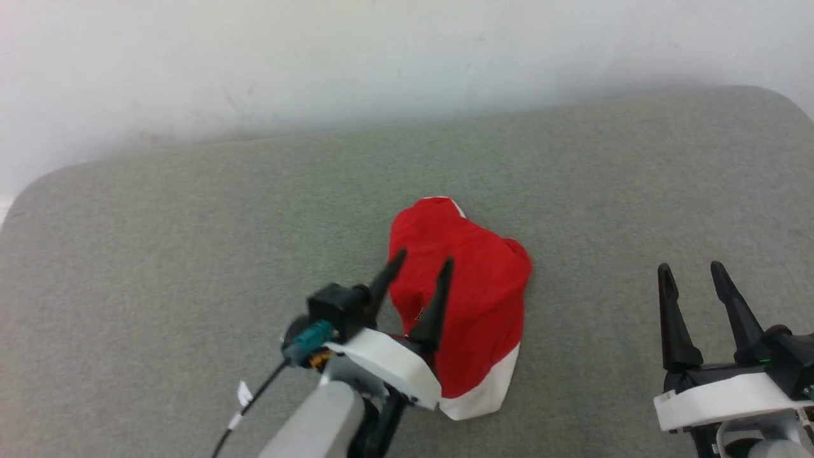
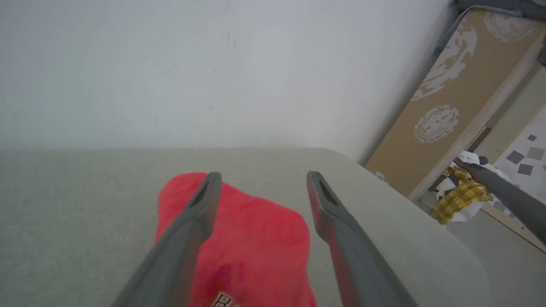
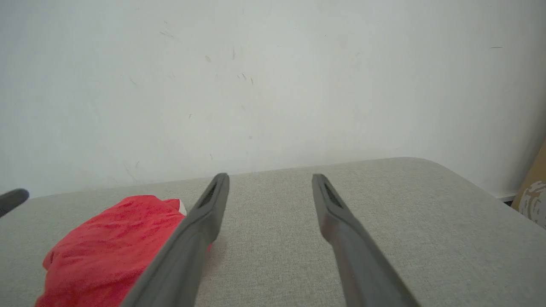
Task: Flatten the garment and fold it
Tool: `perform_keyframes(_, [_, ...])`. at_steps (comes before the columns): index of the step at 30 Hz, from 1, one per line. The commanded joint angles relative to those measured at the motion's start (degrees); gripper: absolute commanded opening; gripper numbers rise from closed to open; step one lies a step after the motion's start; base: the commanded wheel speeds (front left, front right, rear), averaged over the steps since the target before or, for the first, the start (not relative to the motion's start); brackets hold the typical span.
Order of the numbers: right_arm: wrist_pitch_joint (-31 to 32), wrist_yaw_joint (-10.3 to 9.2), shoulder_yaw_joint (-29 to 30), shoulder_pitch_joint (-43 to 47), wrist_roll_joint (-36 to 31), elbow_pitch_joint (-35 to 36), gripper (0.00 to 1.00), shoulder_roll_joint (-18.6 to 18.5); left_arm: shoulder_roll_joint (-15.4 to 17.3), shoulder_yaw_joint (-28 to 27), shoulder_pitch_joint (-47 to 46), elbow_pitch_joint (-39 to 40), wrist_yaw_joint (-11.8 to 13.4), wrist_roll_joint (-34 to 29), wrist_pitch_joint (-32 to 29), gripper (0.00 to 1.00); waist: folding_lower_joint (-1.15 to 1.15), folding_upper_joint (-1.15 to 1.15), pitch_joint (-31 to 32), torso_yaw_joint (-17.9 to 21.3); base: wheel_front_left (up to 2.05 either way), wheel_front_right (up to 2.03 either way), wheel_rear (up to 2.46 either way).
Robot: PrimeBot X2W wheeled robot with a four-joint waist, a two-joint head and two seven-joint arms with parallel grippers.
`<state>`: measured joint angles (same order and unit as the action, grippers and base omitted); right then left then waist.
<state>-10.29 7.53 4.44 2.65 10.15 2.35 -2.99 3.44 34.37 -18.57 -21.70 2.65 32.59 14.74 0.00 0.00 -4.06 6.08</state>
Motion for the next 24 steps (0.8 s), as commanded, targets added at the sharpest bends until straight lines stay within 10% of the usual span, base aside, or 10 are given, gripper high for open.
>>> perform_keyframes(1, [-0.13,-0.04,0.23,0.57,-0.21,0.11,1.0,0.12,0.89,-2.69,1.87,4.48,0.71,-3.11,0.23,1.0,0.0,0.0,0.99,-2.14,0.0,0.0,0.0])
perform_keyframes(24, [2.59,-0.04,1.38,3.67,-0.68,1.89,1.0,0.12,4.96,-31.1,19.25,17.66,4.41,-13.02,0.26,1.0,0.0,0.0,2.77,-6.63,0.0,0.0,0.0])
